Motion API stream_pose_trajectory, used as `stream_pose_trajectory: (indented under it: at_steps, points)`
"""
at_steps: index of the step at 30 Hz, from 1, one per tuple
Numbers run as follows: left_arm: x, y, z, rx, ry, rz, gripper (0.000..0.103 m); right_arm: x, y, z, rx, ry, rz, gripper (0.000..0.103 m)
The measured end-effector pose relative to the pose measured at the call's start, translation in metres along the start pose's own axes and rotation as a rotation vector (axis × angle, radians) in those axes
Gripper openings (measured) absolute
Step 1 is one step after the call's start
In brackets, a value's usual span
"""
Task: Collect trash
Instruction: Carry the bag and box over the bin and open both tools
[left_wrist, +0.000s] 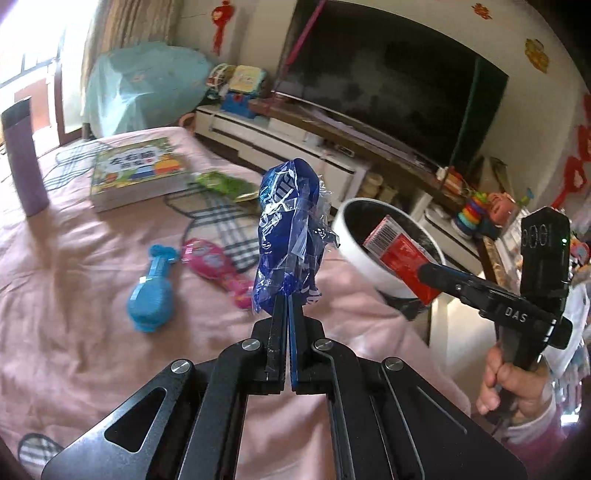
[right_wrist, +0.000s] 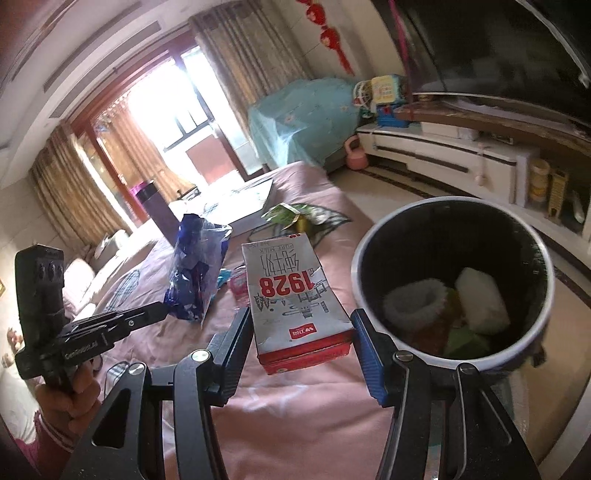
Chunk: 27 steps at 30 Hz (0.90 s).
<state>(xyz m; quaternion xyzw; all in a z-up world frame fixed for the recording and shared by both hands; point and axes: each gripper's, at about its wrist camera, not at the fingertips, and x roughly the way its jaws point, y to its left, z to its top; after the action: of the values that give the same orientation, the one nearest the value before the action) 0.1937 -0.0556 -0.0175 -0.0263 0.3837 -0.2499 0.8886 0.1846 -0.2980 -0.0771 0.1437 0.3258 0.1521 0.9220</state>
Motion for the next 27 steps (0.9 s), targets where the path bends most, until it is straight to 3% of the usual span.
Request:
stream_pose_trajectory:
  at_steps: [13, 27]
  points:
    - [0.025, -0.062, 0.013, 0.084, 0.031, -0.052, 0.0, -0.034, -0.051, 0.002, 0.072, -0.065, -0.082, 0.054]
    - [0.054, -0.1, 0.027, 0.138, 0.058, -0.063, 0.0, -0.044, -0.079, 0.011, 0.096, -0.09, -0.128, 0.054]
